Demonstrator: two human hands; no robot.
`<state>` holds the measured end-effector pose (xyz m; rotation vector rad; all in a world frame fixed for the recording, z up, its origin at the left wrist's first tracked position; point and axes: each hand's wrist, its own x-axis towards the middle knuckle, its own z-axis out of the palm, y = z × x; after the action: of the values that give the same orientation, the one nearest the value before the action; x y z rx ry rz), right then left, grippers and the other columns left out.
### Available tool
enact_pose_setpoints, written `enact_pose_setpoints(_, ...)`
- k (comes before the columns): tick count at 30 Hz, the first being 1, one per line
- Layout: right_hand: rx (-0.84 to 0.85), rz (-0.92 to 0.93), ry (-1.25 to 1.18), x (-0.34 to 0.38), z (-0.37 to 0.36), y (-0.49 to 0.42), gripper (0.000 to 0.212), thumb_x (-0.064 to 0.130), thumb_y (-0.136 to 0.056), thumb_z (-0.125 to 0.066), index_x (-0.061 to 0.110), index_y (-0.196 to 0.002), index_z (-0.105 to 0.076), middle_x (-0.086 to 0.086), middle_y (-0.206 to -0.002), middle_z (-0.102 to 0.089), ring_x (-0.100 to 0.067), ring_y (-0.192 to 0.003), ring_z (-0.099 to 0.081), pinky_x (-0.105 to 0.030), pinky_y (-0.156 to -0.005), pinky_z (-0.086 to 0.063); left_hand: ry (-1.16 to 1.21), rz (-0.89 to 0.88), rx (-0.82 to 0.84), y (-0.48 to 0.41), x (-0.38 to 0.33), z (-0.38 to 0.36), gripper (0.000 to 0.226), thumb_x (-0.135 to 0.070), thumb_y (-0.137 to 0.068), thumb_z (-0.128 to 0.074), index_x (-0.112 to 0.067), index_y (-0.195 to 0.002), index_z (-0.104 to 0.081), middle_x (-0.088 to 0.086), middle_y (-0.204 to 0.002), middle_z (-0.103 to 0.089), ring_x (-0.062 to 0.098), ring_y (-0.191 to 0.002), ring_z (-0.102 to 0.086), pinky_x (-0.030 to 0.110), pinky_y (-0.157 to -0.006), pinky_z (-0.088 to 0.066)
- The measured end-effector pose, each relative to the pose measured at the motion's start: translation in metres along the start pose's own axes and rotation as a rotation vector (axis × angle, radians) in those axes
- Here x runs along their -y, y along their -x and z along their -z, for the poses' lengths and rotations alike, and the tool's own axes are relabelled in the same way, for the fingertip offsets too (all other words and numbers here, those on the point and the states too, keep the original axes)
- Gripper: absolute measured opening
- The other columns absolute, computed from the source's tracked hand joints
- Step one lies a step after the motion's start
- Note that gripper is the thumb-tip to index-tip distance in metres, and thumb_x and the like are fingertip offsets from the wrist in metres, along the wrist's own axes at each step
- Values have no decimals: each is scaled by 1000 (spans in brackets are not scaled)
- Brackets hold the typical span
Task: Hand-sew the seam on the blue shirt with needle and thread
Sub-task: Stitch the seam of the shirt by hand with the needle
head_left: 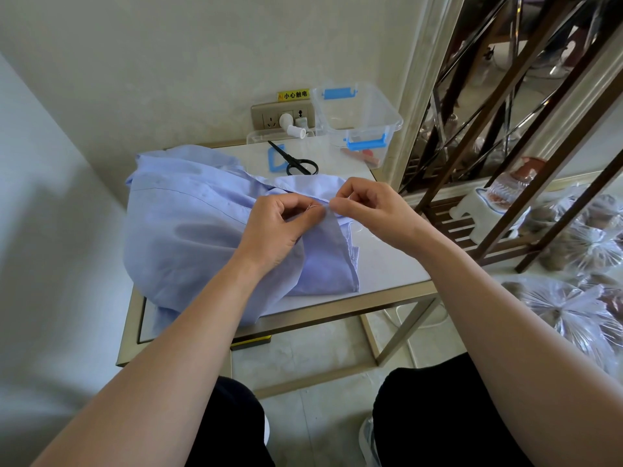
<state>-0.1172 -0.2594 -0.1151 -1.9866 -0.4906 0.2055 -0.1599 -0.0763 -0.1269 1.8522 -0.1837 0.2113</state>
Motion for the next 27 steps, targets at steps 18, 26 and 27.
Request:
enact_pose_setpoints(18, 126, -20, -229, -4, -5, -2, 14, 26, -88, -60, 14, -81, -59, 8, -72, -53, -10, -68, -43, -22, -68, -38, 62, 35, 98, 2, -4, 0, 16, -4, -95, -59, -15, -91, -71, -21, -77, -71, -9, -81, -63, 7, -79, -43)
enact_pose_setpoints(26, 111, -49, -293, -2, -10, -4, 10, 24, -82, -52, 15, -79, -57, 9, -68, -51, -10, -65, -42, -23, -67, -38, 94, 71, 66, 0, -3, 0, 11, -8, -93, -63, -13, -87, -71, -17, -71, -69, -6, -73, -61, 8, -74, -43)
enact_pose_setpoints(27, 109, -52, -294, -2, -11, -4, 9, 23, -81, -52, 15, -81, -56, 8, -69, -51, -10, -64, -42, -23, -67, -38, 101, 79, 65, 0, -3, -1, 12, -7, -93, -63, -14, -86, -70, -17, -71, -69, -7, -72, -61, 8, -73, -43)
